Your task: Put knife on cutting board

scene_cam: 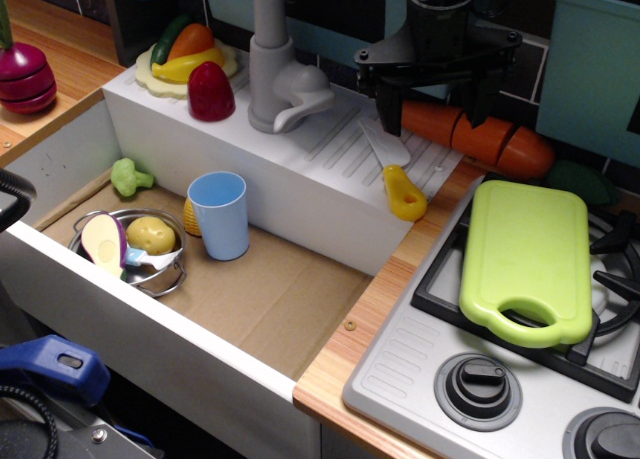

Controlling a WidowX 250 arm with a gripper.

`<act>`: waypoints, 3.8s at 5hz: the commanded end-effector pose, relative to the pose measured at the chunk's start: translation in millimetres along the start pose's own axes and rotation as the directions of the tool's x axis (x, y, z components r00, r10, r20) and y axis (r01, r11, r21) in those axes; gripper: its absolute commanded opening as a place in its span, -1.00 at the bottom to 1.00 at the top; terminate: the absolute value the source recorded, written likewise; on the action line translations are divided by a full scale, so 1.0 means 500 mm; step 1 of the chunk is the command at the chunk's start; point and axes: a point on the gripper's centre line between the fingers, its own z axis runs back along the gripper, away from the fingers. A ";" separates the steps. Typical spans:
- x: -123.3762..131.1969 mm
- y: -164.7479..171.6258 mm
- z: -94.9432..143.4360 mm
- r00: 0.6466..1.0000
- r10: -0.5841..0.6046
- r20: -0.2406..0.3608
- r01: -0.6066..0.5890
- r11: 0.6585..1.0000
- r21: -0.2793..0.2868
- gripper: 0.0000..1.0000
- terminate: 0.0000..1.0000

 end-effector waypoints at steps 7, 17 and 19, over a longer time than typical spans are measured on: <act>-0.016 0.045 -0.096 0.994 0.092 0.059 -0.093 0.996 0.016 1.00 -1.00; -0.060 -0.073 0.034 0.980 0.190 0.064 -0.193 0.980 0.056 -1.00 -1.00; -0.094 -0.108 0.060 0.967 0.254 0.020 -0.254 0.966 0.035 -1.00 -1.00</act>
